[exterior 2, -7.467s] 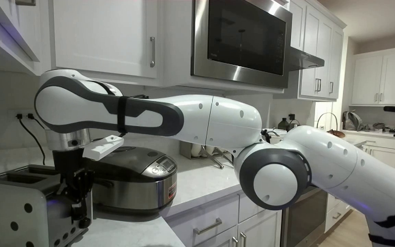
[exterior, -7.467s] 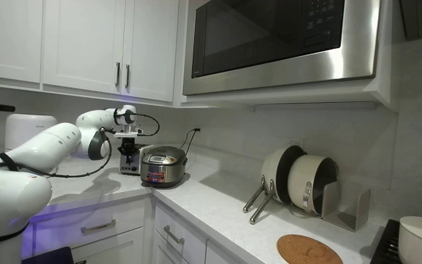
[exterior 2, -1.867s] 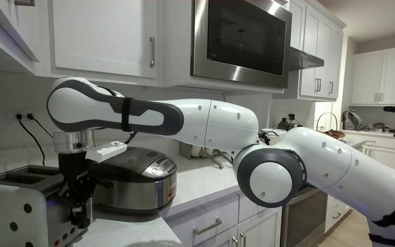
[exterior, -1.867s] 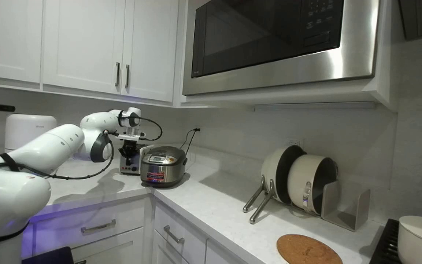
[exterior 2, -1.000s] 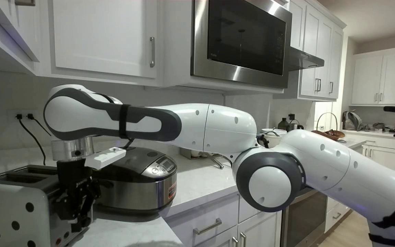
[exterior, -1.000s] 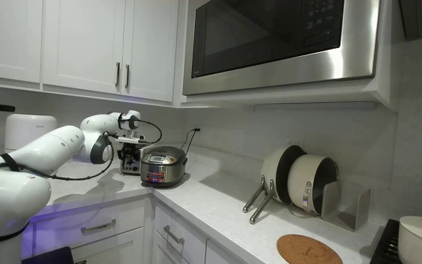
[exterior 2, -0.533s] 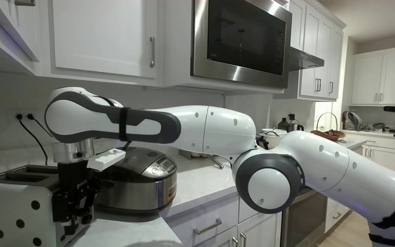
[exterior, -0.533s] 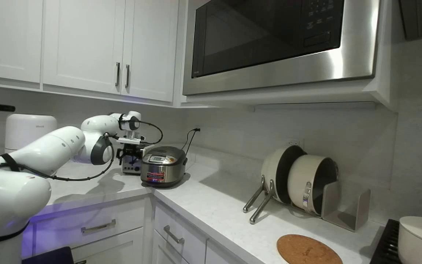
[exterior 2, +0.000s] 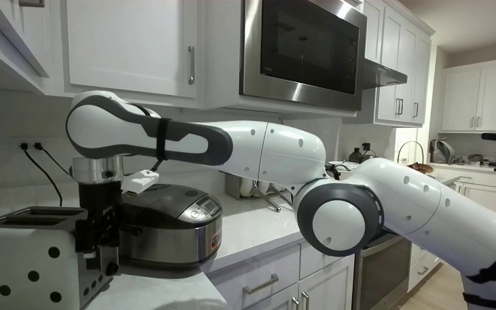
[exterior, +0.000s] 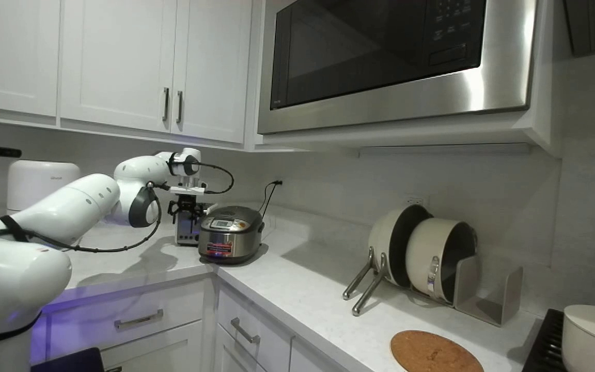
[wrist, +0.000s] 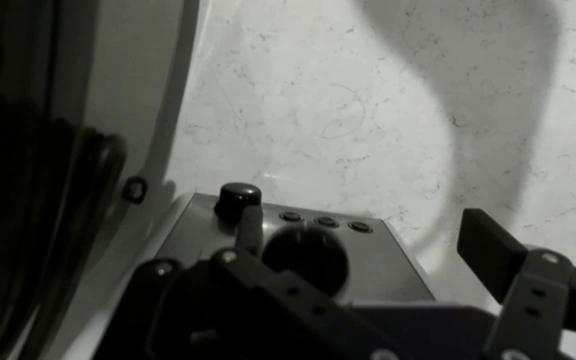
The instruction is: Close the microwave door, close the rice cooker, push the lever on the toaster downwards
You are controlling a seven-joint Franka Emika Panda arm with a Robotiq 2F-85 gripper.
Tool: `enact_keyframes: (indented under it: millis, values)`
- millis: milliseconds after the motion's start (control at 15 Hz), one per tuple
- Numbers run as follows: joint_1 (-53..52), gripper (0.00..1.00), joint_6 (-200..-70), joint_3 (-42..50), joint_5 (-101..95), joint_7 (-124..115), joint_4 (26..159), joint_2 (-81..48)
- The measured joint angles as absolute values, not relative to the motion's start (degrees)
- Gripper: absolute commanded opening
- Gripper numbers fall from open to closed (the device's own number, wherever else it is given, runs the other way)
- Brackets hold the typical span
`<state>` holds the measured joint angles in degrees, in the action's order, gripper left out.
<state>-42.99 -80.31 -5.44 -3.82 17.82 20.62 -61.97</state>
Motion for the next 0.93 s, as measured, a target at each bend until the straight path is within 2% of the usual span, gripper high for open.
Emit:
enact_keyframes:
  millis: [333, 733, 800, 867, 933]
  values:
    - [-44.03, 1.00, -79.19, -5.51, -3.89, 23.42, 20.47, -55.40]
    - [-45.71, 1.00, -72.03, -5.58, -4.24, 26.94, 20.52, -48.87]
    - [-45.74, 0.75, -70.50, -5.58, -4.24, 27.11, 20.53, -48.04]
    - [-45.68, 0.74, -68.98, -5.58, -4.24, 27.58, 20.54, -47.26]
    - [-45.57, 0.66, -67.55, -5.58, -4.25, 28.01, 20.55, -46.51]
